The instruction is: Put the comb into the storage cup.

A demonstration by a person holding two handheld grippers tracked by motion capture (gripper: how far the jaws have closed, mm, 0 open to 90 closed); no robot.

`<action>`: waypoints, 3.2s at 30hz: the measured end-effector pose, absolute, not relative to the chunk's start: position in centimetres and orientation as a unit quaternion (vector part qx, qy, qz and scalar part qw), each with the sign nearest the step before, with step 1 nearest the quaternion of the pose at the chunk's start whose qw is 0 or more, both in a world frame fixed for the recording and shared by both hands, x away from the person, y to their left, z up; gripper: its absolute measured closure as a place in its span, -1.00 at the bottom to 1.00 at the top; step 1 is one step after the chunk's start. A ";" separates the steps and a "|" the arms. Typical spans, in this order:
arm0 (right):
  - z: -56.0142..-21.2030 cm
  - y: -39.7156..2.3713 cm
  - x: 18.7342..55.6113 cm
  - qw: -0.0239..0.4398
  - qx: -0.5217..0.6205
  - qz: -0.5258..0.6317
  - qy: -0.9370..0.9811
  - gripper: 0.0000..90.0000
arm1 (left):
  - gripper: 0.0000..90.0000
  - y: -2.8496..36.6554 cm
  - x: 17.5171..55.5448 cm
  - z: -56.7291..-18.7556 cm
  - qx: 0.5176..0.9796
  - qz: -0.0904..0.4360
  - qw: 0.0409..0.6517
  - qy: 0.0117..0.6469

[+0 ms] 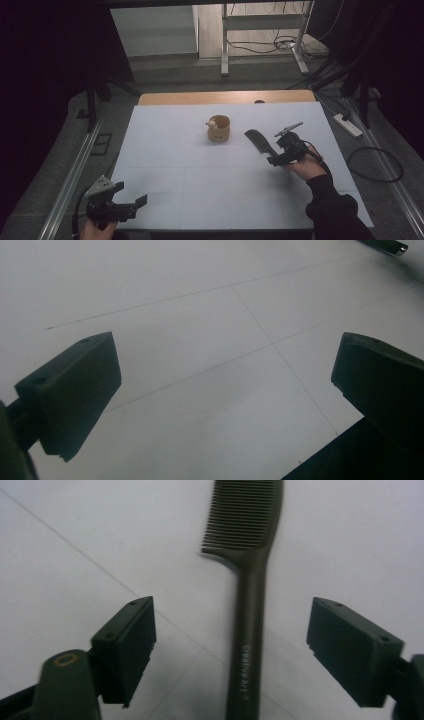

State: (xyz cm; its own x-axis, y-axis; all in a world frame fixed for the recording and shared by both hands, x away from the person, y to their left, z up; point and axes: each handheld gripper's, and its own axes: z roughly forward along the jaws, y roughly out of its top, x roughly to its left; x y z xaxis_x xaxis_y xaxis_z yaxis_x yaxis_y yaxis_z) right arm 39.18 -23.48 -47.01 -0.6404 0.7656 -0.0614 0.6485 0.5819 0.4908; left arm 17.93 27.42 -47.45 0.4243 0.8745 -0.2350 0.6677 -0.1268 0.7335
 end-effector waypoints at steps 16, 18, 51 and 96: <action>-46.6 -24.8 39.8 0.139 0.435 0.243 0.856 -1.00 | -1.00 27.4 17.9 -47.4 0.740 0.127 0.407 0.521; -46.5 -24.9 39.8 0.139 0.437 0.245 0.854 -1.00 | -1.00 27.4 17.9 -47.4 0.740 0.127 0.407 0.521; -51.2 -24.5 40.8 0.109 0.421 0.174 0.884 -1.00 | -1.00 27.4 18.0 -47.5 0.741 0.126 0.406 0.521; -49.6 -24.8 40.9 0.076 0.425 0.192 0.882 0.61 | -0.99 27.2 18.1 -47.4 0.746 0.126 0.394 0.523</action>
